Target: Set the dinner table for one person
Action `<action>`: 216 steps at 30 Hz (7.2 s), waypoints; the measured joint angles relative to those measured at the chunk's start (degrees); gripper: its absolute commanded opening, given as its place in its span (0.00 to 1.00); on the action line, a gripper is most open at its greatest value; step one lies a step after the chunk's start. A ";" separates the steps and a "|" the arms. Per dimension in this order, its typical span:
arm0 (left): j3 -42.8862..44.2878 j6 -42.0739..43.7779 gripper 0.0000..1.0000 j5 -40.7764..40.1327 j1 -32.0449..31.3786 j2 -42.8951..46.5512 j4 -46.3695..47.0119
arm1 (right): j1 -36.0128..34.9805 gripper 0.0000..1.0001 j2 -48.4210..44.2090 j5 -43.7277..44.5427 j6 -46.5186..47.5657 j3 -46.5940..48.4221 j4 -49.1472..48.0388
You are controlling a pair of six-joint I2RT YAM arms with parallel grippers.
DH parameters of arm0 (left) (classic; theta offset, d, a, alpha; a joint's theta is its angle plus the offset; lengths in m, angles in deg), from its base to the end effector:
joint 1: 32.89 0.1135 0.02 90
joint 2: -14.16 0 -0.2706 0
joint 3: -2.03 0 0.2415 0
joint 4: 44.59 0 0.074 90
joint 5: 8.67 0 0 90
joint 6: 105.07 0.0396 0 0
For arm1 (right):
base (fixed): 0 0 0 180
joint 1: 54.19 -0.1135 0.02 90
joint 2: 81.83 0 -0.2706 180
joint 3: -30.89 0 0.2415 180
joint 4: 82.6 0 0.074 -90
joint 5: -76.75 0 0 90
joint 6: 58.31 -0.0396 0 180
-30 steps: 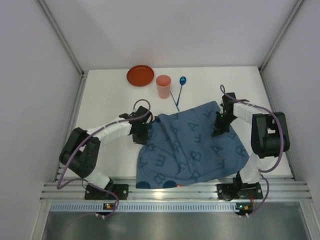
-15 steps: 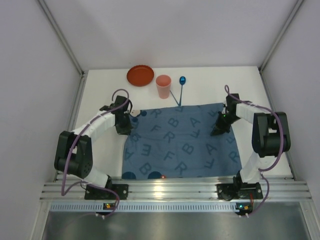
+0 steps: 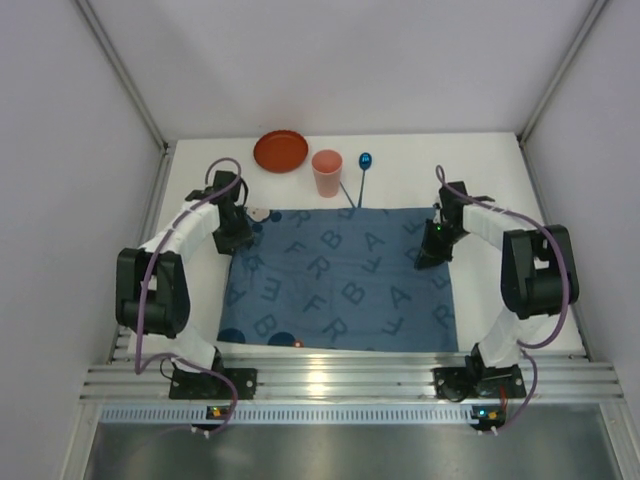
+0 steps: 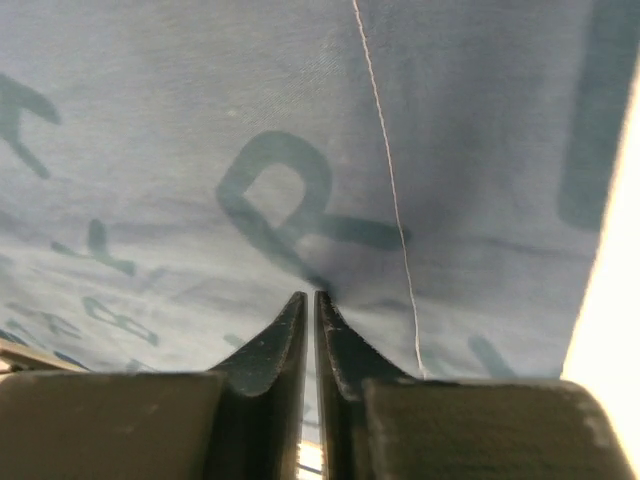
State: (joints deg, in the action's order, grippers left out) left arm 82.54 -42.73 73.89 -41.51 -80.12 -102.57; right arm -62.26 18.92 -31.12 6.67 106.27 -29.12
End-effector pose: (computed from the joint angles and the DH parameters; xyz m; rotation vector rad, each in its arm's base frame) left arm 0.3075 -0.0414 0.2183 -0.4917 2.7555 0.0330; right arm 0.3055 0.0556 0.1663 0.3963 2.9719 0.5351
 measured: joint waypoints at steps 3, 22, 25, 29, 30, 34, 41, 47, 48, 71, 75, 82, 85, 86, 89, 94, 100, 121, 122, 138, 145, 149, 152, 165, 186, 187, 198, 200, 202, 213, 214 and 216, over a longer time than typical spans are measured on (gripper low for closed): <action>3.58 -0.37 0.89 -0.22 0.48 0.94 -1.53 | -0.46 0.61 -2.67 2.19 -0.22 2.89 3.41; -1.44 -4.22 0.86 11.65 0.24 24.09 -7.80 | -14.95 0.89 25.11 -0.31 -10.69 68.39 4.70; -4.20 -4.42 0.86 13.60 -0.52 27.08 -8.11 | -15.26 0.88 33.46 1.60 -15.04 72.02 4.74; -8.46 -5.03 0.85 14.93 -2.73 31.54 -8.50 | -16.04 0.86 39.67 5.53 -19.71 72.35 4.33; -9.31 -5.18 0.85 15.23 -3.10 32.37 -8.83 | -16.35 0.85 40.50 6.43 -20.50 72.35 3.93; -10.97 -5.57 0.85 15.58 -3.45 33.99 -10.29 | -17.75 0.60 42.84 9.20 -23.63 73.55 2.19; -11.17 -6.01 0.84 13.20 -3.45 34.27 -10.60 | -19.08 0.00 43.12 12.02 -24.63 74.44 0.13; -9.64 -7.43 0.84 11.89 -3.45 30.40 -10.27 | -17.07 0.00 41.27 11.52 -20.79 73.55 1.16; -8.72 -7.58 0.84 11.69 -3.45 28.63 -9.97 | -16.13 0.00 39.36 11.32 -19.43 72.37 2.10; 45.42 -9.25 0.81 9.09 -14.47 -21.44 -6.12 | -2.32 0.00 -8.48 19.87 -0.87 6.93 1.22; 54.03 -10.69 0.80 7.43 -17.20 -28.57 -5.81 | -2.51 0.00 -8.39 20.87 -0.90 6.93 -2.82; 61.31 -13.31 0.77 2.10 -19.63 -38.40 -5.44 | -3.48 0.62 -8.35 21.94 -0.37 6.93 -3.85; 61.77 -14.38 0.76 0.42 -19.52 -41.53 -4.48 | -4.24 0.73 -8.35 22.38 0.96 7.10 -2.73; 61.88 -14.67 0.76 0.11 -19.50 -42.60 -3.87 | -4.52 0.74 -8.35 22.45 1.46 7.43 -1.95; 62.69 -15.32 0.76 -0.42 -19.39 -45.88 -1.66 | -4.92 0.75 -9.11 22.82 2.14 8.37 -0.15; 65.20 -15.82 0.73 -2.34 -19.58 -50.16 1.99 | -4.94 0.75 -15.45 22.73 2.49 8.48 2.99; 66.58 -15.74 0.66 -3.63 -19.76 -51.93 6.69 | -4.94 0.75 -25.33 22.60 2.01 8.37 6.16; 82.23 -0.26 0.36 -15.30 -22.99 -61.94 -1.49 | -4.87 0.74 -28.74 22.05 0.35 4.28 10.38; 82.01 -0.35 0.35 -15.37 -22.82 -61.83 -1.64 | -4.87 0.73 -28.74 21.88 0.35 4.28 10.38; 75.82 1.90 0.00 -16.57 -18.91 -58.29 0.09 | -3.89 0.73 -30.23 20.98 0.83 3.85 11.28; 64.96 4.61 0.00 -15.91 -16.46 -51.63 5.49 | -3.74 0.82 -30.82 21.55 1.97 3.87 11.54; 67.58 5.55 0.00 -13.92 -13.40 -50.49 7.54 | -3.74 0.85 -30.08 22.32 2.86 5.29 12.09; 67.69 6.91 0.00 -12.92 -10.84 -46.18 9.57 | -3.74 0.85 -27.78 22.56 3.54 9.42 12.83; 31.47 9.14 0.00 -1.01 -6.32 -3.41 18.58 | -4.85 0.86 -1.64 10.67 3.32 41.90 10.84; -16.24 1.77 0.00 16.28 -6.62 20.76 8.70 | -12.85 0.76 45.97 10.95 -7.04 74.88 6.54; -17.03 1.42 0.00 16.44 -6.62 21.51 8.33 | -12.98 0.75 46.14 11.37 -7.30 75.30 6.27; -20.74 -4.35 0.73 16.33 -6.62 26.32 4.76 | -13.29 0.48 51.45 20.33 -8.26 82.09 2.19; -20.87 -5.31 0.73 15.89 -6.62 26.32 4.31 | -13.29 0.41 52.76 21.05 -8.48 84.59 2.23; -20.92 -5.73 0.73 15.45 -6.62 26.32 3.85 | -13.31 0.36 54.23 21.75 -8.39 86.40 2.47; -20.92 -6.93 0.73 14.14 -6.62 26.32 1.92 | -15.96 0.46 54.75 32.11 1.07 88.43 8.09; -20.92 -6.95 0.72 14.14 -6.62 26.29 1.95 | -16.31 0.47 54.75 32.87 2.05 88.37 8.35; -20.92 -6.95 0.72 14.29 -6.62 26.16 1.99 | -16.59 0.47 54.75 33.86 3.63 88.26 8.70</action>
State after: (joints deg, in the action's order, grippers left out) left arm 61.62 -49.68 88.18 -48.14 -53.96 -100.58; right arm -78.85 73.67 2.74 10.30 194.53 -20.42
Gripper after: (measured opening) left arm 0.723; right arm 0.462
